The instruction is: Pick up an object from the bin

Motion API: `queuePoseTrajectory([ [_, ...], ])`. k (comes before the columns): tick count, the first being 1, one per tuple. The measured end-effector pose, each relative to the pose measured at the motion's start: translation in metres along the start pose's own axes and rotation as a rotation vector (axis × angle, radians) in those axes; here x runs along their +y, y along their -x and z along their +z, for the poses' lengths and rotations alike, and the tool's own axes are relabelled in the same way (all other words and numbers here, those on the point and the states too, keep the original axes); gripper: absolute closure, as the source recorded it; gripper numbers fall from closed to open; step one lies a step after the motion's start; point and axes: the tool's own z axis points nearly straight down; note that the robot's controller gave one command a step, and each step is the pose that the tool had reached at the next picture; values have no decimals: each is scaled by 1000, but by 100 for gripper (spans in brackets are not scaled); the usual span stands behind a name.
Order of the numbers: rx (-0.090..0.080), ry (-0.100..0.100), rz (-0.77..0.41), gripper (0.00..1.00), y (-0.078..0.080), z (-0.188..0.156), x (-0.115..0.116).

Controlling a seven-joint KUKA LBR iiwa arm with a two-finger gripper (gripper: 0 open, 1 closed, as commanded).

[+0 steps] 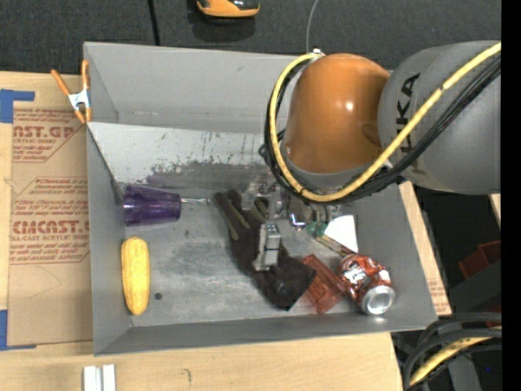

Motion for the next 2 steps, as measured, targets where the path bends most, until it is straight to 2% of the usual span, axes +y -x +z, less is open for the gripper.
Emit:
queuePoseTrajectory([
  [1, -8, 1, 2, 0, 1, -5, 0],
  [2, -13, 0, -86, 0, 11, 35, -18],
])
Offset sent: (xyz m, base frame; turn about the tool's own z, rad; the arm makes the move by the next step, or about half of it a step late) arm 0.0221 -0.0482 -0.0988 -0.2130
